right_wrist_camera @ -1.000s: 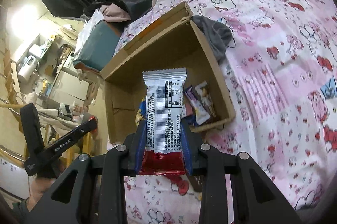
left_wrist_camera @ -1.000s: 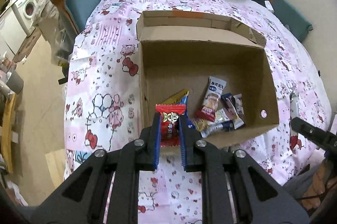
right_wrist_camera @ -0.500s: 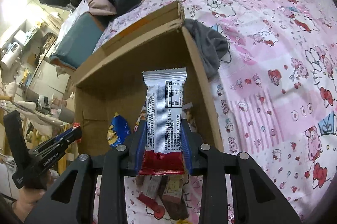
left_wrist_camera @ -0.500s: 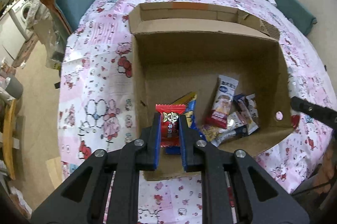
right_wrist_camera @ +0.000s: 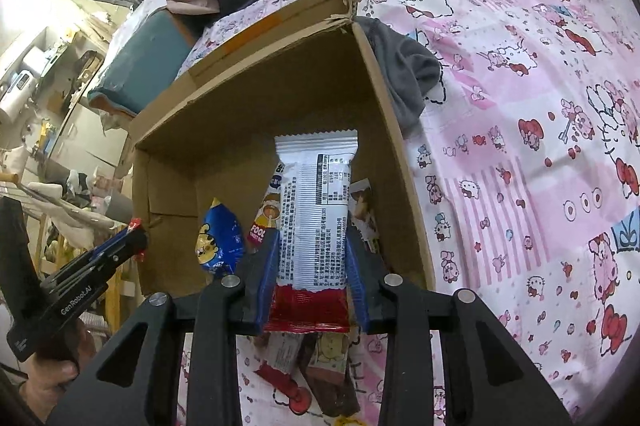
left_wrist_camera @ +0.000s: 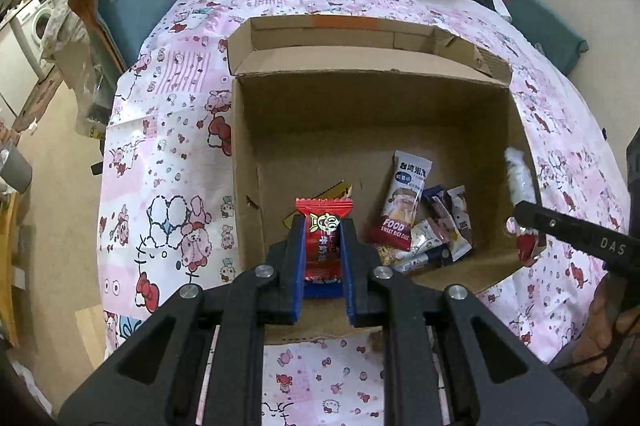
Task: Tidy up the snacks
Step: 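Carry the red candy and the bar over the box and open both tools, then move both tools back to the snack row and grasp a white-red bar with left tool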
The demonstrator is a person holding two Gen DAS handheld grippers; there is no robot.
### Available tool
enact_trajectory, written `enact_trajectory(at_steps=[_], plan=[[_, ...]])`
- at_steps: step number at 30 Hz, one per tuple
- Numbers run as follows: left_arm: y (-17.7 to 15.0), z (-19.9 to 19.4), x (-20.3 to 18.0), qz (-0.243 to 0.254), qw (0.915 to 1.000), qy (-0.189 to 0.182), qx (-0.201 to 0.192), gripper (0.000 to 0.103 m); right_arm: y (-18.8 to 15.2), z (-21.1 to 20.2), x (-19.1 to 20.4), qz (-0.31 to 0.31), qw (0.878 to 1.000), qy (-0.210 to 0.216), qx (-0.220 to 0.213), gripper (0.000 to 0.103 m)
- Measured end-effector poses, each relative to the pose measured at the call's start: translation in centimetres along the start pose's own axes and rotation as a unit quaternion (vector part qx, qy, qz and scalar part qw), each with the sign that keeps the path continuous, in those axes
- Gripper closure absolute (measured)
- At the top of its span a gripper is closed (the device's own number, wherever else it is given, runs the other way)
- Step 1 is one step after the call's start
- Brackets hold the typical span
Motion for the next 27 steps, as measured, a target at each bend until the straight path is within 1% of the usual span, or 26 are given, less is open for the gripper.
enact_trajectory(at_steps=[3,6,8,9,10,11,12,13,14,15,18,21,24,27], plan=[[-0.1,0.1,0.1,0.003,1.0,0.001,0.0,0.09,-0.1,0.1,-0.1,0.008,1.0,0.005,0.003,0.068],[-0.2,0.0,0.0,0.002,1.0,-0.003,-0.001,0.089,0.1,-0.2,-0.1,0.014,1.0,0.012,-0.005,0.068],[-0.1,-0.1,-0.2,0.0,0.9999,-0.01,-0.004,0.084,0.3,-0.6,0.0,0.017,1.0,0.019,-0.013,0.064],[-0.1,-0.4,-0.3,0.001,0.9999,-0.011,-0.012,0.073,0.4,-0.7,0.0,0.017,0.999,0.021,-0.016,0.059],[0.0,-0.7,-0.4,0.003,0.9997,-0.006,-0.021,0.057,0.5,-1.0,0.1,0.016,0.999,0.024,-0.021,0.058],[0.1,-1.0,-0.5,0.005,0.9995,-0.002,-0.03,0.049,0.6,-1.1,0.2,0.014,0.999,0.025,-0.025,0.057],[0.1,-1.2,-0.5,0.005,0.9994,-0.003,-0.036,0.034,0.7,-1.3,0.3,0.012,0.999,0.026,-0.029,0.056],[0.2,-1.4,-0.6,0.005,0.9992,-0.006,-0.04,0.025,0.8,-1.5,0.3,0.013,0.999,0.029,-0.032,0.048],[0.3,-1.6,-0.8,0.004,0.999,-0.012,-0.042,0.023,0.9,-1.6,0.2,0.016,0.999,0.03,-0.034,0.043],[0.3,-1.8,-0.8,0.002,0.9989,-0.015,-0.044,0.021,0.9,-1.7,0.1,0.021,0.999,0.03,-0.038,0.037],[0.3,-2.2,-0.8,-0.004,0.9986,-0.018,-0.05,0.021,1.1,-1.9,-0.1,0.026,0.998,0.03,-0.038,0.034],[0.0,-2.6,-0.5,-0.005,0.9985,-0.01,-0.053,0.021,1.0,-2.1,-0.4,0.031,0.998,0.028,-0.037,0.032],[-0.2,-3.2,-0.3,-0.01,0.9984,-0.009,-0.056,0.021,0.7,-2.6,-0.5,0.03,0.998,0.028,-0.039,0.032],[-0.4,-4.0,0.2,-0.026,0.9977,-0.021,-0.059,0.021,0.2,-3.4,-0.5,0.029,0.998,0.025,-0.044,0.032]])
Point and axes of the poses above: each gripper's, at about its wrist camera, not at the fingertips, and z roughly the way its jaws point, x to its left, y to its top, the point moved 7 cm from there along z, roughly the way its jaws point, and after that the axes turned 12 degrees about -y, right-handed, at the moved point
